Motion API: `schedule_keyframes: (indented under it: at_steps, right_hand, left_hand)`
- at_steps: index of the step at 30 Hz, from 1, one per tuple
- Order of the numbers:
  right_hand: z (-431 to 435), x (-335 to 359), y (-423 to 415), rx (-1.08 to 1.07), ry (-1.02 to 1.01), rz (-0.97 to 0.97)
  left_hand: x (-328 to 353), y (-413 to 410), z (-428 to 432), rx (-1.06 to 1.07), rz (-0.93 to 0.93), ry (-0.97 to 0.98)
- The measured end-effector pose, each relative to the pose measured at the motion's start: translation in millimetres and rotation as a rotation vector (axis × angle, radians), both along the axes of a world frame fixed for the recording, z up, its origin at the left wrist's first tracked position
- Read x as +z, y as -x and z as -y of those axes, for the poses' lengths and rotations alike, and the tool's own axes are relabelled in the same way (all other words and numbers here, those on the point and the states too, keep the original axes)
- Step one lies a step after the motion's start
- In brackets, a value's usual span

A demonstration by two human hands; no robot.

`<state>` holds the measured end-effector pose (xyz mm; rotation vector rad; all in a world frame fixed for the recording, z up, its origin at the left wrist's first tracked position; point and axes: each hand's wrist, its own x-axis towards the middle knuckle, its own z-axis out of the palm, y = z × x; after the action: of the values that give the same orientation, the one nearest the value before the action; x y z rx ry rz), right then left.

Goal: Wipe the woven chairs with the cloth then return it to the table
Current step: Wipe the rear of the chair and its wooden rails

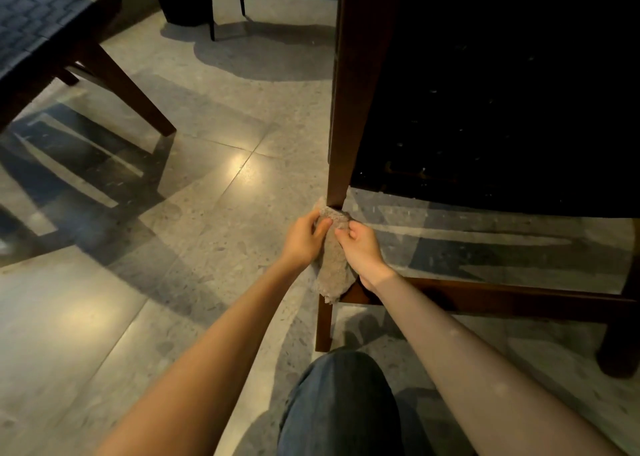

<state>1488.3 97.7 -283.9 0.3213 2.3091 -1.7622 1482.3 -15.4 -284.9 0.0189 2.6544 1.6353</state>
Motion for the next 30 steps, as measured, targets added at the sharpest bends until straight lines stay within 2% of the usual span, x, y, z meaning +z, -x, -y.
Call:
schedule_keyframes:
  at_steps: [3, 7, 10, 14, 16, 18, 24, 30]
  right_hand:
    - [-6.2, -14.6, -7.6, 0.119, -0.03, 0.109]
    - [-7.5, -23.2, -16.0, 0.31, -0.294, 0.234]
    - [-8.3, -18.5, -16.3, 0.214, -0.182, 0.221]
    - [-4.4, 4.0, -10.8, 0.029, 0.077, 0.055]
    - [1.9, 20.6, -1.3, -0.082, 0.188, -0.049]
    - [5.3, 32.2, 4.7, -0.141, 0.215, -0.132]
    - [0.8, 25.8, 3.2, -0.098, 0.16, -0.174]
    - [-4.2, -3.9, 9.0, 0.089, -0.051, -0.09]
  left_hand:
    - [-11.3, -5.0, 1.1, -0.031, 0.035, -0.035]
    - [-32.3, -22.9, 6.9, -0.052, 0.209, -0.054]
    - [-39.4, -33.1, 5.1, -0.053, 0.308, -0.045]
    - [-13.7, -28.1, -6.1, 0.056, 0.168, -0.24]
    - [8.9, -16.1, -10.0, 0.092, 0.055, -0.279]
    - [29.3, -8.3, -11.3, 0.094, -0.041, -0.273]
    - [27.1, -13.6, -8.1, 0.099, -0.132, -0.243]
    - [-8.8, -6.0, -6.4, 0.082, 0.042, -0.102]
